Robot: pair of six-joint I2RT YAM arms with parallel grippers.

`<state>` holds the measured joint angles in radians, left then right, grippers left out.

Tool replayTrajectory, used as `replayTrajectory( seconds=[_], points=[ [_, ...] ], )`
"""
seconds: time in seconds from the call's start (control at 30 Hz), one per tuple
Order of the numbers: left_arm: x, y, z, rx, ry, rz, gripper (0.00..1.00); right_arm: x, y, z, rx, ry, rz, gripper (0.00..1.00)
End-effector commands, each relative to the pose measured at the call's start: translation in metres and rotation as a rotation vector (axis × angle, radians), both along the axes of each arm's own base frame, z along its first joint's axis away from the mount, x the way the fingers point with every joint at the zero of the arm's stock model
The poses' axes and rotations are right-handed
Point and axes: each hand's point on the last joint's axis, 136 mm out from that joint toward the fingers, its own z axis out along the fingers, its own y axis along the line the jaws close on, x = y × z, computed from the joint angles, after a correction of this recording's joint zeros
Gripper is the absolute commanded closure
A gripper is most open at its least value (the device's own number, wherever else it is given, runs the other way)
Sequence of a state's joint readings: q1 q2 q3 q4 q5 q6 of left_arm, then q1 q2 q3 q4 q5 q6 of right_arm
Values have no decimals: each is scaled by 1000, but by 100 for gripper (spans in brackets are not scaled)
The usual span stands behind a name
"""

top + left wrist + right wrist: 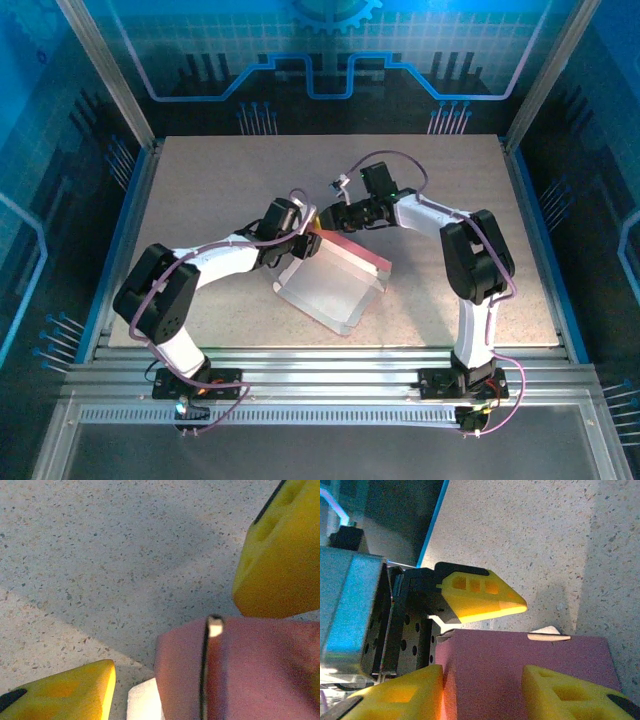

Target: Fold the paper box

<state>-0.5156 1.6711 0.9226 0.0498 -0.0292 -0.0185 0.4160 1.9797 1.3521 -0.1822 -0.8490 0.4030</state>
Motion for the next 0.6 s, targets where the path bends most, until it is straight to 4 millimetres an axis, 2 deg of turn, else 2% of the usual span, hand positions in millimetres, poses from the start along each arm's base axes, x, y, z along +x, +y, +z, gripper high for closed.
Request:
replayTrajectory(
  seconds=[0.0,0.27,0.57],
  points=[
    [14,-16,22,-43,-70,-36,46,1,-6,-18,-12,87,-14,55],
    [19,-22,20,-55,-69,-60,47,2,-8,-23,21,134,-11,56],
    [20,-27,8,-64,-35,-89,60,4,-10,-23,51,159,-7,60]
  ],
)
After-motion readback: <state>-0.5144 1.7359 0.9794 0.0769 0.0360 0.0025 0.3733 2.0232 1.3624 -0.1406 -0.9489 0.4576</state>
